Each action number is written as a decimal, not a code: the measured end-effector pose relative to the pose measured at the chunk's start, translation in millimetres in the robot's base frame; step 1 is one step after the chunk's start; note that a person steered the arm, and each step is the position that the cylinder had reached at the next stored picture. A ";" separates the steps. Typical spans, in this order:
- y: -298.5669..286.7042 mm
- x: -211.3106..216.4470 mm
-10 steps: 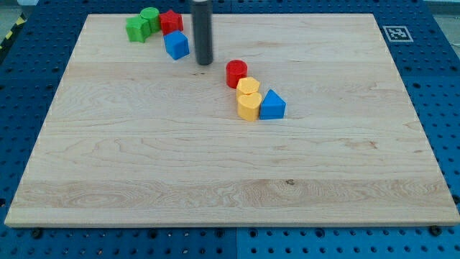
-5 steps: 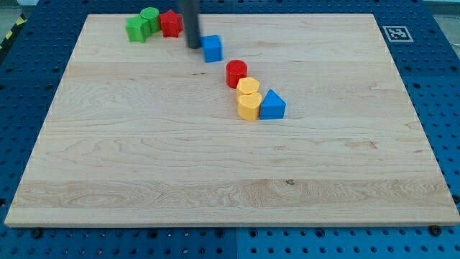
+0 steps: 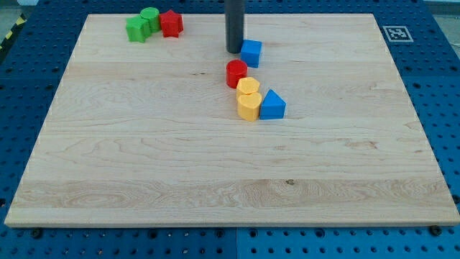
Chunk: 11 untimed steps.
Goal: Move the blue cube to the right of the red circle
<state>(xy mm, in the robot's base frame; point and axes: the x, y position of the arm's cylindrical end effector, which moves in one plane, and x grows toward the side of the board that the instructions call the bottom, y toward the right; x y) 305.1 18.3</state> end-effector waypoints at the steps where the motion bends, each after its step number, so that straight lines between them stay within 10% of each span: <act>1: 24.0 11.4; 8: 41.6 -10.2; 11: 124.5 49.8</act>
<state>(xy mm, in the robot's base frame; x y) 354.9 142.8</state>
